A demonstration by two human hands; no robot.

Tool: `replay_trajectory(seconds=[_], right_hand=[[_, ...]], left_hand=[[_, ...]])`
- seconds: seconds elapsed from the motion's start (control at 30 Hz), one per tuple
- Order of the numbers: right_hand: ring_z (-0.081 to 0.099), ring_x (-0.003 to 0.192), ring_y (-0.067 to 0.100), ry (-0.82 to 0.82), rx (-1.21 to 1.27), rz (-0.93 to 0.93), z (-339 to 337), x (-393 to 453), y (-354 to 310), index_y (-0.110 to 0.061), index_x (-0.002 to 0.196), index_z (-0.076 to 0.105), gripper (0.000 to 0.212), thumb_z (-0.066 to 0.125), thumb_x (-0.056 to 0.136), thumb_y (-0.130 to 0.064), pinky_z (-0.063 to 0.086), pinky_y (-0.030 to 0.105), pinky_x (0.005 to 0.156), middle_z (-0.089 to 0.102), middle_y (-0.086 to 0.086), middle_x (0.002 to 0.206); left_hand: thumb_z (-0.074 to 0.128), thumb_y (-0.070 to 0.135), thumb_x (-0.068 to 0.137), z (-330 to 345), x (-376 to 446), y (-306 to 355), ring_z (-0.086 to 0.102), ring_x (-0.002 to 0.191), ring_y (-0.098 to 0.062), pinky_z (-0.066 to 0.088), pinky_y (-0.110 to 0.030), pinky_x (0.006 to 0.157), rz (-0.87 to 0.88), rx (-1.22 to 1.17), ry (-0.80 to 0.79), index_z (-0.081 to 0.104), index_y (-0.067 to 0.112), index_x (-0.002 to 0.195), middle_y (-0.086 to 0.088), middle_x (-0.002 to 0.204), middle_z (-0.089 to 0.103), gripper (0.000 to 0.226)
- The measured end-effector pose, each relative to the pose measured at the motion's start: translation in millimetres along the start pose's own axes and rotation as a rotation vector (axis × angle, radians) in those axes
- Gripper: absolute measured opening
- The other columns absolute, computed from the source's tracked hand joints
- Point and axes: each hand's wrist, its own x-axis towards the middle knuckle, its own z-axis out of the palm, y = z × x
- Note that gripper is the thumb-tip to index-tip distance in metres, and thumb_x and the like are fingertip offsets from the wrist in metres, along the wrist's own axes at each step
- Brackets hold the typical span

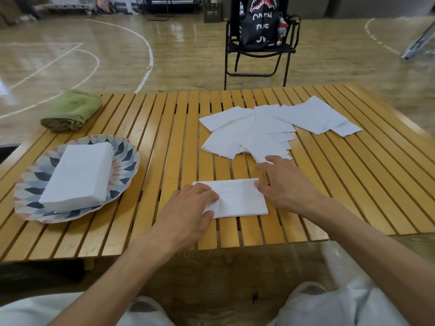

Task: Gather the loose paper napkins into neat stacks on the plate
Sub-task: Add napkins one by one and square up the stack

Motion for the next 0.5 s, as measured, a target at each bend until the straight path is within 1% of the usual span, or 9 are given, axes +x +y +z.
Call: replay_trajectory(seconds=[0.07, 0.13, 0.2, 0.37, 0.5], right_hand=[[0.016, 0.153, 0.026, -0.046, -0.018, 0.029, 3.4, 4.2, 4.4, -0.025, 0.154, 0.035, 0.057, 0.048, 0.102, -0.045, 0.024, 0.047, 0.120, 0.017, 0.005, 0.167], [0.008, 0.155, 0.023, -0.092, -0.029, 0.043, 6.7, 7.9, 8.1, -0.024, 0.156, 0.031, 0.060, 0.045, 0.103, -0.048, 0.021, 0.048, 0.122, 0.010, 0.004, 0.169], [0.009, 0.155, 0.023, -0.119, -0.050, 0.056, 8.4, 10.8, 10.1, -0.022, 0.157, 0.028, 0.062, 0.043, 0.103, -0.050, 0.021, 0.047, 0.123, 0.010, 0.004, 0.169], [0.021, 0.152, 0.022, -0.110, -0.039, 0.063, 8.8, 12.2, 8.1, -0.023, 0.155, 0.031, 0.059, 0.043, 0.103, -0.049, 0.029, 0.045, 0.118, 0.016, 0.004, 0.168], [0.021, 0.152, 0.021, -0.114, -0.044, 0.072, 9.1, 13.3, 7.8, -0.016, 0.156, 0.028, 0.064, 0.044, 0.103, -0.048, 0.028, 0.042, 0.118, 0.015, 0.003, 0.168]], left_hand=[[0.054, 0.036, 0.098, 0.5, 0.7, -0.5, 0.034, 0.133, -0.008, 0.026, -0.032, 0.112, -0.003, -0.005, 0.000, 0.049, 0.036, 0.136, 0.014, 0.145, 0.042, 0.039], [0.055, 0.036, 0.098, 0.6, 2.0, -1.0, 0.034, 0.133, -0.008, 0.026, -0.033, 0.113, -0.008, -0.009, 0.000, 0.049, 0.036, 0.136, 0.014, 0.144, 0.043, 0.039], [0.055, 0.036, 0.097, 0.8, 2.9, -1.3, 0.034, 0.133, -0.008, 0.026, -0.034, 0.114, -0.010, -0.014, -0.007, 0.049, 0.035, 0.137, 0.014, 0.144, 0.043, 0.040], [0.055, 0.036, 0.098, 1.4, 3.6, -2.9, 0.034, 0.134, -0.009, 0.026, -0.034, 0.114, -0.010, -0.008, -0.011, 0.048, 0.035, 0.138, 0.013, 0.144, 0.042, 0.041], [0.054, 0.036, 0.098, 0.6, 4.2, -3.0, 0.034, 0.132, -0.008, 0.027, -0.034, 0.112, -0.004, -0.007, -0.012, 0.048, 0.034, 0.138, 0.013, 0.143, 0.043, 0.041]])
